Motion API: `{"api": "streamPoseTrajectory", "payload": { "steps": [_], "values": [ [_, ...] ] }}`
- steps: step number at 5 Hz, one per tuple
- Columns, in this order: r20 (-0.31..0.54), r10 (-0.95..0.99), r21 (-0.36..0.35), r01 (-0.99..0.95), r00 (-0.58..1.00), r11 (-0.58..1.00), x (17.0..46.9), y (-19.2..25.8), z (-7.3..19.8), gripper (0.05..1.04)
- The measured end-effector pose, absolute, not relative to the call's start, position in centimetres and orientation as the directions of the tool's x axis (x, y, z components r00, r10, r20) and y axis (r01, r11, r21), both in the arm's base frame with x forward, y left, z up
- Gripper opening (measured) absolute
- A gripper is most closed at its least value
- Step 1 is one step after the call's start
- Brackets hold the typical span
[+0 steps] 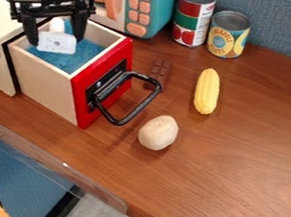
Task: Picked the white object and placed it inside the drawer
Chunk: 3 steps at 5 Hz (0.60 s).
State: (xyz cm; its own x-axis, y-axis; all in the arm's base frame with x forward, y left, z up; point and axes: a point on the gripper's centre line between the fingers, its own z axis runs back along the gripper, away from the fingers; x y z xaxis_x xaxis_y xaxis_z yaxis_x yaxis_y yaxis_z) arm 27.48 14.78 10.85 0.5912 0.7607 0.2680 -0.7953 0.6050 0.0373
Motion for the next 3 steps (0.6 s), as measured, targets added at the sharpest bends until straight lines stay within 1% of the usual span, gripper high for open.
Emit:
{"api": "streamPoseTrajectory", "payload": {
  "steps": [1, 2, 3],
  "values": [
    [0.265, 0.757, 0.036, -0.79, 0.598, 0.612, 27.4, 14.7, 10.7, 1.006],
    [0.262, 0.749, 0.021, -0.78, 0.608, 0.626, 27.4, 14.3, 11.1, 1.002],
    [0.302, 0.725, -0.01, -0.758, 0.619, 0.652, 27.2, 13.5, 13.5, 0.999]
  ]
}}
